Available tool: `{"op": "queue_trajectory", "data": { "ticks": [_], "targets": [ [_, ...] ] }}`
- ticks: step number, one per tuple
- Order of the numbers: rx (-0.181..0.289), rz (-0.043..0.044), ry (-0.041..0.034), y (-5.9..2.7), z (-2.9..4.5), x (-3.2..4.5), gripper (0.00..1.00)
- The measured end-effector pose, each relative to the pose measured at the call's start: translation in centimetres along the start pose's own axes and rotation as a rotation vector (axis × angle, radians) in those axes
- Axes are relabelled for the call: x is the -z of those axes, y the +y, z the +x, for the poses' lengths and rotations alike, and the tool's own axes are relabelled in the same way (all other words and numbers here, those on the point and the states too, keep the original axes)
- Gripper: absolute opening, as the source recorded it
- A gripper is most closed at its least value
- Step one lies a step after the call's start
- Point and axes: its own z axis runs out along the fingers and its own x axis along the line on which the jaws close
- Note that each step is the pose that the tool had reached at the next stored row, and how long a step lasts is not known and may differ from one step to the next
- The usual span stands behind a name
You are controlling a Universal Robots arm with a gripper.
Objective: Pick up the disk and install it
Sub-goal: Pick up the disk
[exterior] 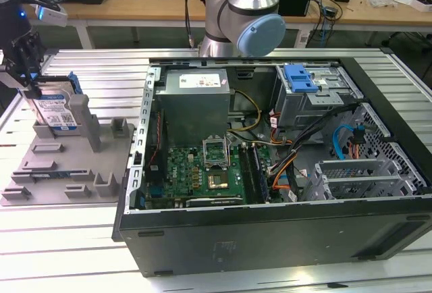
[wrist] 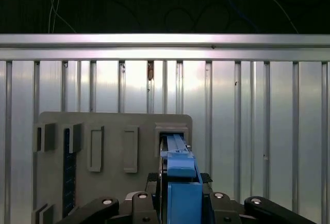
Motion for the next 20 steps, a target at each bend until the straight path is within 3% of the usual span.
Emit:
{"op": "queue_trajectory", "data": {
  "ticks": [20],
  "targets": [
    [0.000,0.0004,-0.0002,0.00,-0.01,-0.01,0.37]
  ]
}}
